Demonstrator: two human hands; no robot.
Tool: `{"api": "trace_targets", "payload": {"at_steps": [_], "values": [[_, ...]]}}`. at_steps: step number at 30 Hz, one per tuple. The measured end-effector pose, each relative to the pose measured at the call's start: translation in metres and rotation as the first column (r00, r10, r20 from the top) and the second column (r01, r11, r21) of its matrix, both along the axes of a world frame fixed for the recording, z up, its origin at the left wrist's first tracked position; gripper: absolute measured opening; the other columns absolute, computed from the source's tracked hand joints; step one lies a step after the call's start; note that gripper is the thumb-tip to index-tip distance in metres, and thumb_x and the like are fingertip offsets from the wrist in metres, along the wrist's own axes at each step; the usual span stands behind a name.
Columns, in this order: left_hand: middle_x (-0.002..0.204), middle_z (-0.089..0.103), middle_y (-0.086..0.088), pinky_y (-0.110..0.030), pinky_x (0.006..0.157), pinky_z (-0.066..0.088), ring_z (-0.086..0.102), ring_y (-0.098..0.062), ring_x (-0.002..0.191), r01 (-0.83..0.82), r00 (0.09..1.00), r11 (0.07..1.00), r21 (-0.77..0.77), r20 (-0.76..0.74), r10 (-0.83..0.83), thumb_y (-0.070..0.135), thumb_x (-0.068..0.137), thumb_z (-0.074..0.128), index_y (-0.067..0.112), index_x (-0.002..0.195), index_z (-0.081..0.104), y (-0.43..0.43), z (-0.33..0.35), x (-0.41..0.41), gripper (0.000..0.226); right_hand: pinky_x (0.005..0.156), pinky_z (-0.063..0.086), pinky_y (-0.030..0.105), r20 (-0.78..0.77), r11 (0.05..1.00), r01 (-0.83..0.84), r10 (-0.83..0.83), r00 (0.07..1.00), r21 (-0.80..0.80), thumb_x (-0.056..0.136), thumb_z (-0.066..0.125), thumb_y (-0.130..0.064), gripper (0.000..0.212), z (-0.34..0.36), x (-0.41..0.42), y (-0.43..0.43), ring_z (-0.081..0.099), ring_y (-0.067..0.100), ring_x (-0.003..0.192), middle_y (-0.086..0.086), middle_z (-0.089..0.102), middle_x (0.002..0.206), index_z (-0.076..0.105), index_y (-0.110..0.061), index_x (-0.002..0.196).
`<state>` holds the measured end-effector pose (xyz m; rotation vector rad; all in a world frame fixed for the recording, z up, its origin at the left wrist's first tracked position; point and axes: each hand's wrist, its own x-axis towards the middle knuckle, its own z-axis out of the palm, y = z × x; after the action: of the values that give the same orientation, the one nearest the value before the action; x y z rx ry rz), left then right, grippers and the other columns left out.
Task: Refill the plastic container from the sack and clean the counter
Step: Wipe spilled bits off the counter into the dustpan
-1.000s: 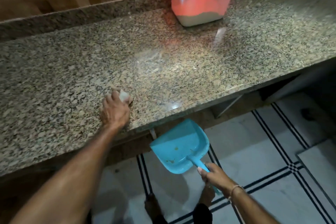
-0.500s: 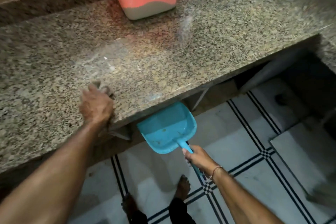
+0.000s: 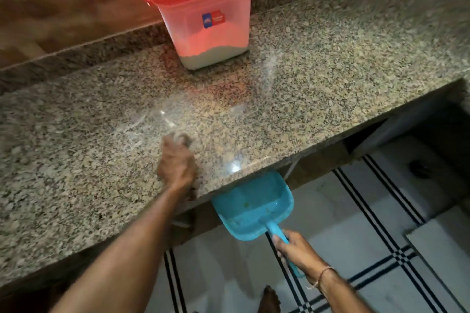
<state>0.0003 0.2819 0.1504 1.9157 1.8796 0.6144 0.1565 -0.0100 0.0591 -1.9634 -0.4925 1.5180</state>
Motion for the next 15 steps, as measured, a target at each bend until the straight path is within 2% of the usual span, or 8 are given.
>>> {"api": "trace_targets", "payload": {"at_steps": [2, 4, 6, 7, 9, 11, 13, 15], "values": [[0.102, 0.063, -0.006, -0.038, 0.055, 0.042, 0.059, -0.025, 0.072, -0.217, 0.976, 0.976, -0.019, -0.029, 0.216, 0.043, 0.106, 0.036, 0.014, 0.124, 0.048, 0.030, 0.005, -0.049, 0.036, 0.058, 0.047, 0.022, -0.002, 1.000, 0.009, -0.009, 1.000, 0.006, 0.103, 0.056, -0.023, 0.017, -0.004, 0.002, 0.001, 0.055, 0.006, 0.058, -0.002, 0.058, 0.069, 0.066, -0.009, 0.105], [0.118, 0.061, -0.024, -0.045, 0.075, 0.041, 0.061, -0.041, 0.100, -0.425, 0.903, 0.900, -0.094, -0.112, 0.415, 0.034, 0.107, 0.040, 0.003, 0.130, 0.043, 0.057, 0.009, -0.082, 0.038, 0.057, 0.047, 0.024, -0.008, 1.000, 0.027, -0.027, 1.000, 0.007, 0.102, 0.058, -0.026, 0.016, -0.009, 0.001, 0.003, 0.055, 0.008, 0.056, -0.003, 0.059, 0.064, 0.067, -0.013, 0.106], [0.132, 0.056, -0.030, -0.050, 0.092, 0.043, 0.058, -0.046, 0.118, -0.489, 0.871, 0.861, -0.137, -0.134, 0.473, 0.030, 0.107, 0.043, 0.000, 0.135, 0.041, 0.082, 0.007, -0.086, 0.041, 0.058, 0.049, 0.024, -0.015, 0.998, 0.059, -0.059, 0.998, -0.010, 0.101, 0.060, -0.028, 0.015, -0.016, 0.000, 0.006, 0.057, 0.009, 0.058, -0.002, 0.061, 0.064, 0.068, -0.016, 0.105], [0.131, 0.057, -0.028, -0.049, 0.091, 0.047, 0.060, -0.044, 0.115, -0.462, 0.886, 0.875, -0.142, -0.125, 0.447, 0.032, 0.107, 0.045, 0.001, 0.136, 0.042, 0.090, 0.003, -0.078, 0.042, 0.059, 0.049, 0.025, -0.015, 0.997, 0.070, -0.071, 0.997, -0.021, 0.101, 0.060, -0.028, 0.014, -0.018, -0.001, 0.007, 0.059, 0.010, 0.059, -0.002, 0.063, 0.064, 0.068, -0.016, 0.105], [0.120, 0.061, -0.016, -0.043, 0.075, 0.055, 0.064, -0.030, 0.095, -0.294, 0.954, 0.953, -0.080, -0.080, 0.288, 0.038, 0.105, 0.047, 0.010, 0.132, 0.046, 0.089, -0.006, -0.048, 0.039, 0.062, 0.050, 0.030, -0.006, 0.997, 0.072, -0.072, 0.997, -0.037, 0.100, 0.062, -0.028, 0.017, -0.023, -0.002, 0.010, 0.060, 0.012, 0.059, -0.001, 0.064, 0.063, 0.068, -0.013, 0.104], [0.109, 0.061, -0.001, -0.028, 0.063, 0.049, 0.060, -0.016, 0.083, -0.048, 0.997, 0.999, -0.009, -0.052, 0.047, 0.036, 0.107, 0.041, 0.023, 0.130, 0.049, 0.064, -0.015, -0.008, 0.027, 0.062, 0.049, 0.031, 0.016, 0.997, 0.071, -0.071, 0.997, -0.041, 0.101, 0.061, -0.026, 0.018, -0.023, -0.005, 0.014, 0.058, 0.012, 0.057, -0.001, 0.062, 0.062, 0.068, -0.009, 0.102], [0.093, 0.055, 0.010, -0.019, 0.054, 0.034, 0.051, -0.006, 0.071, 0.205, 0.978, 0.979, 0.018, -0.032, -0.204, 0.036, 0.111, 0.035, 0.033, 0.120, 0.047, 0.031, -0.010, 0.018, 0.016, 0.057, 0.048, 0.026, 0.037, 0.994, 0.098, -0.096, 0.995, -0.047, 0.102, 0.059, -0.023, 0.017, -0.015, -0.011, 0.019, 0.055, 0.010, 0.055, 0.001, 0.060, 0.063, 0.067, -0.008, 0.101], [0.085, 0.048, 0.011, -0.022, 0.053, 0.034, 0.047, -0.008, 0.067, 0.329, 0.944, 0.944, 0.043, 0.006, -0.329, 0.037, 0.112, 0.029, 0.030, 0.107, 0.042, 0.021, -0.003, 0.014, 0.016, 0.053, 0.047, 0.022, 0.046, 0.990, 0.123, -0.120, 0.992, -0.062, 0.103, 0.057, -0.021, 0.019, -0.005, -0.018, 0.025, 0.053, 0.011, 0.056, 0.003, 0.058, 0.065, 0.066, -0.005, 0.101]]}}
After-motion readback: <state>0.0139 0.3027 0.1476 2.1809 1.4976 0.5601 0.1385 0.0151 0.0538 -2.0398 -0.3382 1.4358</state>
